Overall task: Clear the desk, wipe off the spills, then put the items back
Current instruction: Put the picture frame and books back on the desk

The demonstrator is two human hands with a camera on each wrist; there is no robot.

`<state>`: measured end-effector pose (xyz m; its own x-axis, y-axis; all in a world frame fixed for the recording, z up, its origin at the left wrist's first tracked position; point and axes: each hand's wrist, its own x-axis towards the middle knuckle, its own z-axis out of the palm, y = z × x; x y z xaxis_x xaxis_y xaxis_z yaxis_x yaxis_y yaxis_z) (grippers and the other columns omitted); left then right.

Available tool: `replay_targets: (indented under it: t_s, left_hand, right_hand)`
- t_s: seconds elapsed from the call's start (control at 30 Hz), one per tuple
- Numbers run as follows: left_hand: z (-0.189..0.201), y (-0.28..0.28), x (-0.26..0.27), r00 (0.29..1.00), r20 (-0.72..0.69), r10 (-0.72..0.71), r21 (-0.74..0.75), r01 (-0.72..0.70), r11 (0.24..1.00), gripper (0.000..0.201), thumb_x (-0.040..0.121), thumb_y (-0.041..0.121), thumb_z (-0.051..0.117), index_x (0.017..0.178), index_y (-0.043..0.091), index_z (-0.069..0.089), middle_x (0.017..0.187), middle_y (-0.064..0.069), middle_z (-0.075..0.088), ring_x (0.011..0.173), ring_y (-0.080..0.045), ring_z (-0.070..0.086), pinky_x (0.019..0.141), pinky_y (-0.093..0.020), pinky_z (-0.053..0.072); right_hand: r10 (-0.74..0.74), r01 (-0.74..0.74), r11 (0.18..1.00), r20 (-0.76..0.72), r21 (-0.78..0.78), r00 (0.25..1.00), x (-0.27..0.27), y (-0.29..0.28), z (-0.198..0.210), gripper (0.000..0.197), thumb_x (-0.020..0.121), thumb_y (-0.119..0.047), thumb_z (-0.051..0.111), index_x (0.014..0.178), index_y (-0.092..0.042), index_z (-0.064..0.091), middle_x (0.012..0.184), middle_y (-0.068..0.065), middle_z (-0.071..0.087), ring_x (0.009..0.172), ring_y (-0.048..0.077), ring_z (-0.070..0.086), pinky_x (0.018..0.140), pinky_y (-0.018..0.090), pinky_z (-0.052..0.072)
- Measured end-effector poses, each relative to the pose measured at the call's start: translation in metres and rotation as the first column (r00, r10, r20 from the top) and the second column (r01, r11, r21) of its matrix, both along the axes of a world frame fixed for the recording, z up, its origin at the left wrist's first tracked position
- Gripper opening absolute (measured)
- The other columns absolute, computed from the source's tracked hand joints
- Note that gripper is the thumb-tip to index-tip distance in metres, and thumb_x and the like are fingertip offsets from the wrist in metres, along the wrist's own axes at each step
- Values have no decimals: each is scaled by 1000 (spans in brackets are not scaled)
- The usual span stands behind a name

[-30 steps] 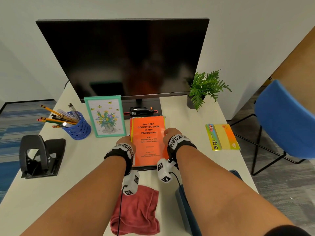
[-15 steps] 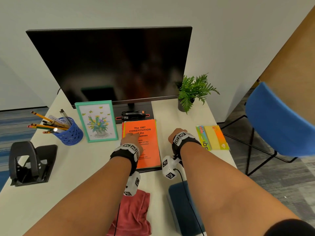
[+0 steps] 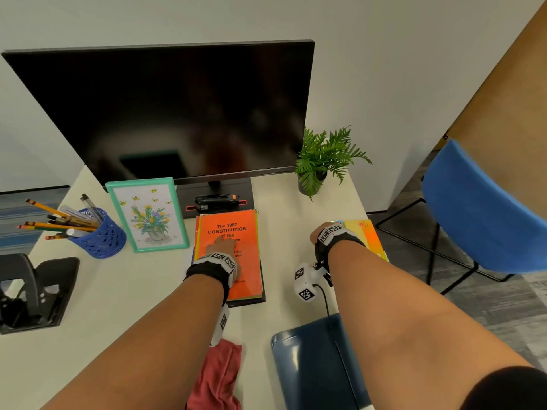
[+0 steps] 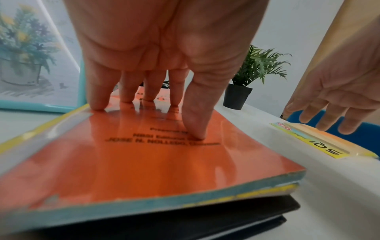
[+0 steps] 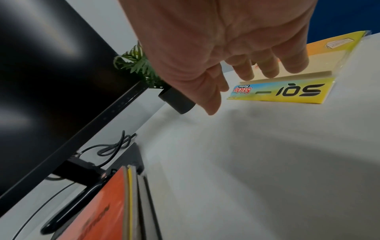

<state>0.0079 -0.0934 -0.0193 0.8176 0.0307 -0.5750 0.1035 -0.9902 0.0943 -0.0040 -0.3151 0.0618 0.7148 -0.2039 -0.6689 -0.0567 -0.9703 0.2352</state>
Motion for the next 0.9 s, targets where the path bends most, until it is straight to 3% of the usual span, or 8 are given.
replay_targets:
  t_s: [0.23,0.4,0.6,0.67,0.73,0.77,0.83,0.9]
  left_hand:
    - [0,-1,1,1000,5,-12,20,12,1000,82,68,21,80,139,16,40,133,-5,45,121,-29,50,98,-37,48]
    - [2,1,0,1000,14,-24,18,23,1000,82,69,23,80,140,18,39,133,-4,46,120,-28,51,96,-37,48]
    - [10,2,-1,998,-1,-68,23,68,997,84,66,24,83,139,19,41,132,-3,48,116,-28,56,90,-35,50]
    - [11,4,-1,996,1,-85,21,85,996,82,66,26,83,137,18,43,130,-3,50,115,-27,56,91,-34,49]
    - [12,5,-2,996,5,-94,17,94,995,82,67,29,83,137,18,42,130,-4,49,115,-27,56,92,-35,49]
    - [13,6,-3,995,8,-100,16,100,995,81,68,30,82,138,18,42,131,-4,49,116,-27,56,93,-35,49]
    - [14,7,-3,993,14,-116,14,115,993,79,69,35,81,137,18,43,131,-4,49,116,-27,56,94,-35,49]
    - [15,8,-3,991,13,-131,13,131,991,79,70,38,80,137,19,43,133,-5,48,117,-27,55,95,-35,49]
  right_hand:
    - [-44,45,999,-63,20,997,13,-10,-19,51,89,-18,58,137,-5,46,143,20,41,131,41,42,103,55,41]
    - [-45,48,998,-70,39,997,13,-1,-24,50,93,-26,55,138,-5,45,141,14,46,130,34,45,104,49,43]
    - [-39,38,995,8,95,999,9,33,-19,43,101,-18,42,140,0,40,142,18,43,131,35,43,105,49,39]
    - [-20,19,979,2,202,1000,11,46,-17,32,98,-12,44,125,3,51,112,16,55,111,31,53,96,40,44]
    - [-134,113,937,39,331,990,17,51,-30,13,94,-8,47,83,-6,54,75,5,41,84,22,48,80,32,41]
    - [-258,215,891,55,400,965,20,52,-37,18,92,-11,50,74,-13,48,74,2,38,84,19,42,79,31,39]
    - [-494,388,766,84,513,865,22,50,-48,8,89,-21,56,94,-16,53,96,0,45,93,16,35,79,32,38]
    - [-408,335,855,114,396,906,32,36,-80,46,85,-27,60,127,-11,51,129,6,48,106,22,42,81,33,43]
